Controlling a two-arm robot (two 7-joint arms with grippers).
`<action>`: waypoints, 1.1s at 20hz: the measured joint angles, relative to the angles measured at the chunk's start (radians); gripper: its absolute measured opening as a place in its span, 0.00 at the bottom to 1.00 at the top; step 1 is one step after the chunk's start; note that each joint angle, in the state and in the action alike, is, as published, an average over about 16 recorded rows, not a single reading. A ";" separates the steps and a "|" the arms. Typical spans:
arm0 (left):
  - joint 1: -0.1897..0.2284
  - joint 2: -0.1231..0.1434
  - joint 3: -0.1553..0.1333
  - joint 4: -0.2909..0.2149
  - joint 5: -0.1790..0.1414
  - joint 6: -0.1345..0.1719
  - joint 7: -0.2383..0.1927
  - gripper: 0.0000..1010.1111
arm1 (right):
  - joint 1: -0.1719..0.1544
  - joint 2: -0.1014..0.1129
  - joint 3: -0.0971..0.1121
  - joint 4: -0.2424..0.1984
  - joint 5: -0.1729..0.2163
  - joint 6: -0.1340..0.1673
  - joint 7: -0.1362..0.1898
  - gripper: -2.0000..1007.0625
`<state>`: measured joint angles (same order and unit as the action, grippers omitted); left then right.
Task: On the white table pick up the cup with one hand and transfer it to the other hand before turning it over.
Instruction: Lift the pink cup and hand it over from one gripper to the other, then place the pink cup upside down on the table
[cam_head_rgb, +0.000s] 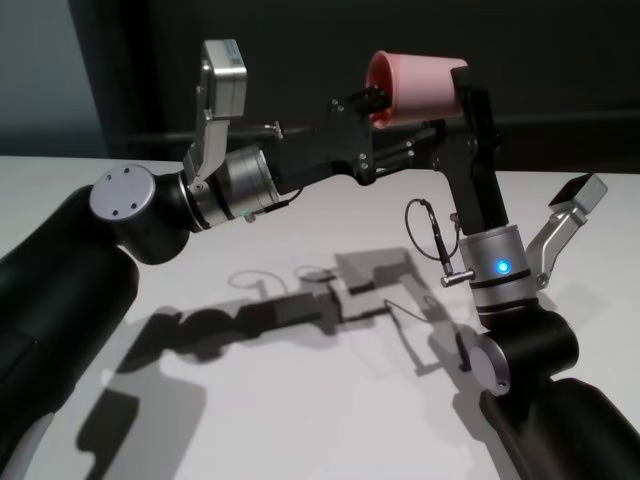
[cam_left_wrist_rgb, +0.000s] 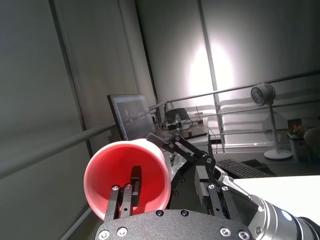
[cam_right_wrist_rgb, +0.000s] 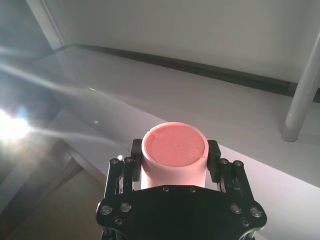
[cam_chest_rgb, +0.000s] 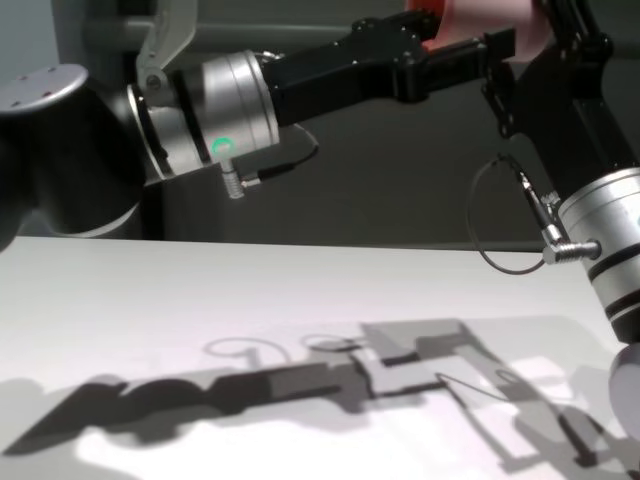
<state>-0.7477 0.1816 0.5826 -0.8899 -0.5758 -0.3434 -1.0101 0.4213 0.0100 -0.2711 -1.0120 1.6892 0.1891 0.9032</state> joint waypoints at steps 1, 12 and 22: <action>0.009 0.009 0.000 -0.015 0.000 0.004 0.007 0.71 | 0.000 0.000 0.000 0.000 0.000 0.000 0.000 0.74; 0.153 0.117 -0.024 -0.219 0.020 0.070 0.186 0.97 | 0.000 0.000 0.000 0.000 0.000 0.000 0.000 0.74; 0.297 0.164 -0.094 -0.373 0.096 0.144 0.478 0.99 | 0.000 0.000 0.000 0.000 0.000 0.000 -0.001 0.74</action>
<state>-0.4508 0.3458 0.4890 -1.2624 -0.4797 -0.1991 -0.5323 0.4215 0.0099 -0.2710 -1.0117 1.6892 0.1892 0.9026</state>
